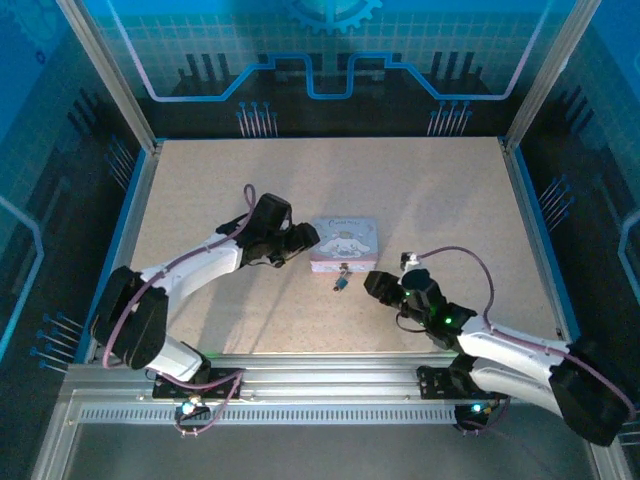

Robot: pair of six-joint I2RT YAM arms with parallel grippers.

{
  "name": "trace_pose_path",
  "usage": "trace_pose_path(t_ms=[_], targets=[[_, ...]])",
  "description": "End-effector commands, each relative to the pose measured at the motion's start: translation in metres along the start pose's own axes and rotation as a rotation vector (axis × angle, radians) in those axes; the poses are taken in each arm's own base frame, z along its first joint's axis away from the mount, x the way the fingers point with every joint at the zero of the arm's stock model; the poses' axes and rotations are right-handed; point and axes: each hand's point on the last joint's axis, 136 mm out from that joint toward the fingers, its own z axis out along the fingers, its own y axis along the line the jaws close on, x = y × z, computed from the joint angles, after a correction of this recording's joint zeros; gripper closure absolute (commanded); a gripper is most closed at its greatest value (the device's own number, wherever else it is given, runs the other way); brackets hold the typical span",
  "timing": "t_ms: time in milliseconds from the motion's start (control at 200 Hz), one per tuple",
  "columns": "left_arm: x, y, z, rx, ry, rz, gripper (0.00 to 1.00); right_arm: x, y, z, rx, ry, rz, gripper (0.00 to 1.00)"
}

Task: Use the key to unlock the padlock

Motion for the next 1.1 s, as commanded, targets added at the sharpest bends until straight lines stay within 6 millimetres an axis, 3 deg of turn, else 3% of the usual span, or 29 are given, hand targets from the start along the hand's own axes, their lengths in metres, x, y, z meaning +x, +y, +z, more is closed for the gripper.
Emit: trace_pose_path(t_ms=[0,225,335,480,645,925,1096], targets=[[-0.001,0.002,0.009,-0.027,0.048,0.044,0.27,-0.003,0.005,-0.007,-0.075,0.024,-0.045,0.43],[0.004,0.009,0.031,-0.051,0.103,0.038,0.27,-0.004,0.013,-0.009,-0.166,0.08,-0.036,0.27],[0.01,0.017,0.035,-0.069,0.122,0.034,0.26,-0.005,0.021,-0.003,-0.198,0.105,-0.045,0.24],[0.017,0.03,0.035,-0.092,0.129,0.02,0.25,-0.008,0.033,0.012,-0.237,0.149,-0.039,0.24],[0.027,0.045,0.033,-0.115,0.143,0.002,0.25,-0.015,0.042,0.037,-0.247,0.168,-0.033,0.35],[0.052,0.072,0.025,-0.135,0.166,-0.045,0.24,-0.03,0.049,0.066,-0.241,0.154,-0.156,0.31],[0.06,0.082,0.018,-0.139,0.162,-0.069,0.24,-0.035,0.044,0.069,-0.251,0.151,-0.196,0.29]])
